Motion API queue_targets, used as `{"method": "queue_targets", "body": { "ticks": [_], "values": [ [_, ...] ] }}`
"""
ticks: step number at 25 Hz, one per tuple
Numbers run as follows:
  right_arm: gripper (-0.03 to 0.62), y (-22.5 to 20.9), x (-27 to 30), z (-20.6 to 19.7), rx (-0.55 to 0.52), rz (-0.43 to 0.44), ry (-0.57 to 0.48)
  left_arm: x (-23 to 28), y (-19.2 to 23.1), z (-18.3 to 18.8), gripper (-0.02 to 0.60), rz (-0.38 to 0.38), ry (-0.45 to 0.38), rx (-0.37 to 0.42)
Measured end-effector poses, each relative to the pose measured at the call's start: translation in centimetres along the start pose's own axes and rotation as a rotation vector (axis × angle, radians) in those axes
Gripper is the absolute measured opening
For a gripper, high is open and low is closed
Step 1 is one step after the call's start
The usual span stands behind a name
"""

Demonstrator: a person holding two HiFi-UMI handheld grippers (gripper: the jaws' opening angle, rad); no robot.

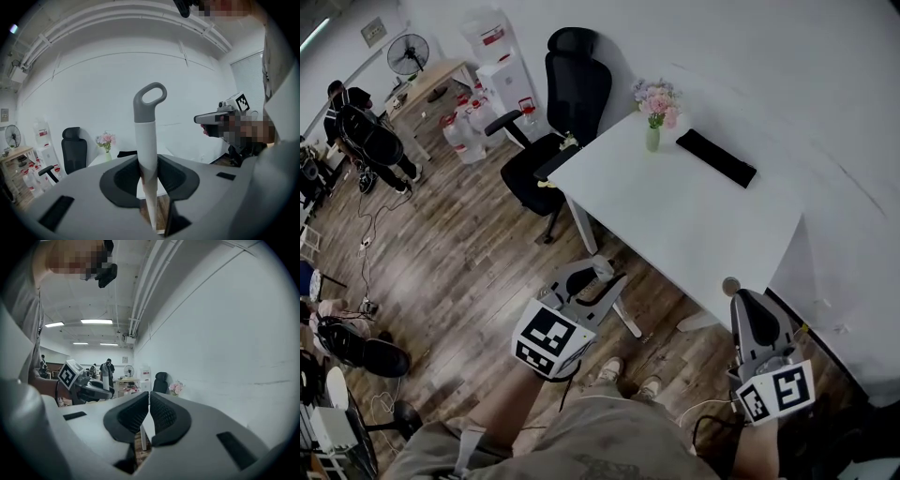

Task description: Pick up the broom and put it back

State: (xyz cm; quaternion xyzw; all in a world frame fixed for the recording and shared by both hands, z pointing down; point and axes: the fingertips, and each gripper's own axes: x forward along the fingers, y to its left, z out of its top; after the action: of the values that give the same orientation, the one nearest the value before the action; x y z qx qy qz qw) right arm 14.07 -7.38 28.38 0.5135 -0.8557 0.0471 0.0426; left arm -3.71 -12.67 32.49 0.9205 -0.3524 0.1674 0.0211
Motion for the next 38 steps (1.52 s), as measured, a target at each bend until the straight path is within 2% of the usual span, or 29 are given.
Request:
{"method": "queue_targets", "body": {
  "ticks": [10, 24, 31, 34, 38],
  "values": [
    [0.035, 0.8, 5.4, -6.2, 0.044, 0.053, 0.101, 2.9, 2.1, -6.5, 0.110, 0.016, 0.089, -0.002],
    [0.035, 2.2, 12.7, -16.6, 0.121, 0.101, 0.262, 6.8, 6.3, -21.6, 0.110, 0.060, 0.327, -0.114],
    [0.035, 2.0, 14.2, -21.4, 0.156, 0.077, 0.358, 8.5, 6.9, -27.6, 0.110, 0.055, 0.427, -0.150],
    [0.035, 1.5, 14.5, -22.7, 0.169, 0.065, 0.381, 9.7, 7.2, -28.8, 0.110, 0.054, 0.416, -0.179],
    [0.035, 0.8, 14.8, -24.2, 0.183, 0.043, 0.406, 11.4, 8.0, -28.4, 0.110, 0.058, 0.376, -0.203]
  ]
}}
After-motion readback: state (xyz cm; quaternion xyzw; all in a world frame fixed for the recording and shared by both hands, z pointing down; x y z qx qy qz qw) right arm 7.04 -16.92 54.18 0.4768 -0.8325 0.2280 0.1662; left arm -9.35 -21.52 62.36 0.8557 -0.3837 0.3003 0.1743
